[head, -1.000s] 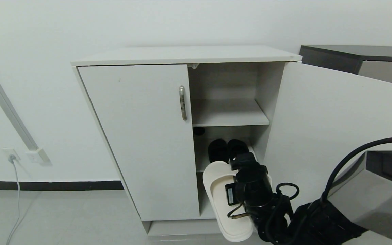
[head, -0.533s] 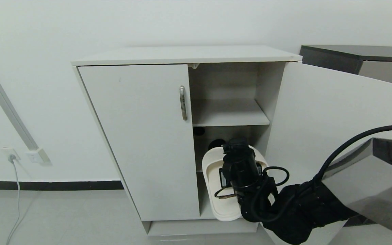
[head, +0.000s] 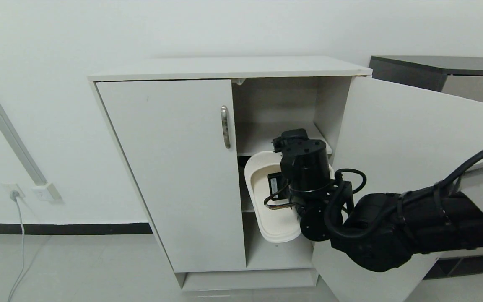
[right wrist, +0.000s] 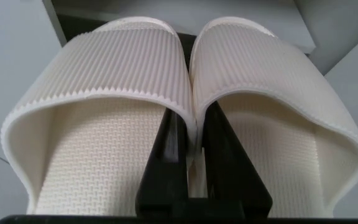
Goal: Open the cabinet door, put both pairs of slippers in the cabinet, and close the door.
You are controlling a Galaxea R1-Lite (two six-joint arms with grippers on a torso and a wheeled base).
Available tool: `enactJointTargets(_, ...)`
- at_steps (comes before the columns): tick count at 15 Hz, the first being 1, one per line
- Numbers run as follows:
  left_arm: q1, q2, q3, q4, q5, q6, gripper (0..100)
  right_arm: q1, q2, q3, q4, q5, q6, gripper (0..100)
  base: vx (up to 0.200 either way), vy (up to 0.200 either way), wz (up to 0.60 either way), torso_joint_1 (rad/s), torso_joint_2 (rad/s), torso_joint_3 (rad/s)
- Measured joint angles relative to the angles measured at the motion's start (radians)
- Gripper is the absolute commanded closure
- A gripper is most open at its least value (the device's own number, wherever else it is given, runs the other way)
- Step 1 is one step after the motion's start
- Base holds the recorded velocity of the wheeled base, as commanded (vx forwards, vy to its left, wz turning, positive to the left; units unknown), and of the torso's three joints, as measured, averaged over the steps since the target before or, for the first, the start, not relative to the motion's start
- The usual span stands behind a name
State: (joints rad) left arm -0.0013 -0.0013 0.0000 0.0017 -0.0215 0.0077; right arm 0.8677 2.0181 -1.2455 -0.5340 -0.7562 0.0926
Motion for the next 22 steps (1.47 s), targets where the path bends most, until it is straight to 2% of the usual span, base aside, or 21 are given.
enactJointTargets(5,-0.001,0.0,0.0,0.0,0.0,0.0,100,-0.03,0.003,-0.09,0.076,0.003,0.006,100,0.0,0.0,0.0,0.0,0.0,0.0)
enactJointTargets(14,0.0,0.0,0.0,0.0,0.0,-0.001,100,-0.039,0.027,-0.149,0.092,0.003,0.007,100,0.0,0.0,0.0,0.0,0.0,0.0)
enactJointTargets(22,0.0,0.0,0.0,0.0,0.0,0.0,100,-0.046,0.035,-0.154,0.091,0.003,0.007,100,0.2,0.0,0.0,0.004,0.0,0.002)
